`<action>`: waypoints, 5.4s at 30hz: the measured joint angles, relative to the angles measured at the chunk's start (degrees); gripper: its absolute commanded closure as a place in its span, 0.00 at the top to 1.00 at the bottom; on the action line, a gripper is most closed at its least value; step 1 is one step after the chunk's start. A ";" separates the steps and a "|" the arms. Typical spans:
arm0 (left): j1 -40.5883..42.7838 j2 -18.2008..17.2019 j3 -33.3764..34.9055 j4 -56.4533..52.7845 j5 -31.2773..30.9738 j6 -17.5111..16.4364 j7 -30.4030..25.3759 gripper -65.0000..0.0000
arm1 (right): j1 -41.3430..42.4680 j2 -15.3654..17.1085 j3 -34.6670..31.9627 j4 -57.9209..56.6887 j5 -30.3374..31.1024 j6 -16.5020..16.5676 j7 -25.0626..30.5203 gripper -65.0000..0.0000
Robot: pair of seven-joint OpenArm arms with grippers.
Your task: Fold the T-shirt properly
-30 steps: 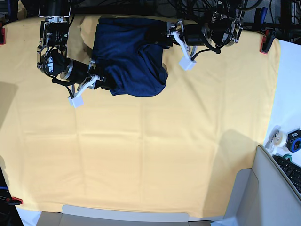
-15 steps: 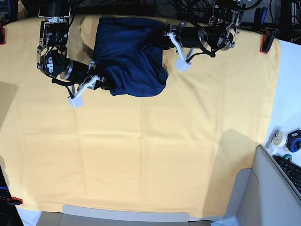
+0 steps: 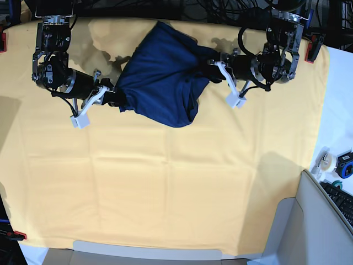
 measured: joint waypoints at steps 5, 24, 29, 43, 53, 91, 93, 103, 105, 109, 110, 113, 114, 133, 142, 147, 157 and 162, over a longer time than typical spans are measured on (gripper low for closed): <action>-3.61 -0.61 0.44 -0.92 3.87 0.17 1.22 0.00 | -4.33 -0.70 0.52 0.74 0.09 0.04 0.37 0.05; -20.24 3.89 19.54 -9.09 11.72 -0.04 2.78 0.00 | -21.09 -10.32 13.38 4.90 0.44 0.74 5.14 0.05; -22.14 4.13 20.79 -9.64 11.93 -0.02 2.91 0.00 | -22.88 -11.74 14.10 5.38 0.26 1.31 5.81 0.05; -26.32 4.63 21.20 -10.08 11.93 -0.04 2.60 0.00 | -24.65 -13.51 15.39 10.56 0.02 -0.15 2.45 0.05; -25.97 4.59 21.20 -10.12 11.93 -0.04 2.60 0.06 | -24.65 -13.49 15.39 11.87 -3.89 -0.17 2.49 0.07; -25.00 4.28 10.14 -10.12 19.80 0.17 -1.81 0.39 | -19.15 -13.18 17.92 12.04 -7.06 0.02 1.42 0.38; -25.00 4.22 10.14 -10.12 19.80 0.17 -1.84 0.39 | -19.69 -12.68 20.41 12.04 -7.10 0.00 1.62 0.38; -18.18 -0.44 3.28 6.69 19.21 -0.15 -1.75 0.18 | -17.55 -7.89 33.05 11.89 -7.28 -0.17 1.66 0.37; -13.81 -1.14 -1.68 13.94 19.34 -0.07 -1.79 0.06 | -15.65 -6.60 31.28 12.74 -7.58 -0.24 1.53 0.36; -4.96 -1.14 -2.56 19.63 19.67 -0.17 1.75 0.00 | -11.13 -6.12 23.45 18.01 -6.84 0.33 1.55 0.08; -3.45 -1.09 -0.55 19.61 19.96 -0.24 2.23 0.00 | -9.64 -6.25 20.57 18.21 -6.56 0.44 1.68 0.02; -1.68 -0.68 7.74 19.67 19.19 -0.26 2.01 0.00 | -5.90 -6.51 11.50 17.51 -7.06 0.33 1.49 0.00; -1.84 -0.66 10.14 19.80 19.15 -0.28 1.99 0.00 | -5.27 -6.34 9.09 17.05 -6.91 0.48 1.55 0.00; -2.14 5.75 14.67 19.37 19.91 -0.04 0.74 0.00 | 1.75 -10.34 -4.72 2.62 -11.56 5.60 1.25 0.00; -0.81 4.57 14.27 16.20 19.91 6.01 2.08 0.00 | 6.36 -9.81 -4.48 -3.54 -11.50 5.20 1.42 0.00; 0.70 1.40 14.62 16.20 19.82 11.32 1.68 0.00 | 8.76 -9.66 -4.35 -4.37 -12.63 5.18 1.46 0.00; 1.40 0.48 14.38 16.20 19.96 12.92 1.29 0.00 | 12.70 -11.02 -4.22 -4.39 -32.09 5.20 1.68 0.00; 1.55 -0.98 14.19 16.20 19.85 12.92 1.31 0.00 | 14.27 -13.84 0.68 -4.28 -42.36 5.57 1.62 0.00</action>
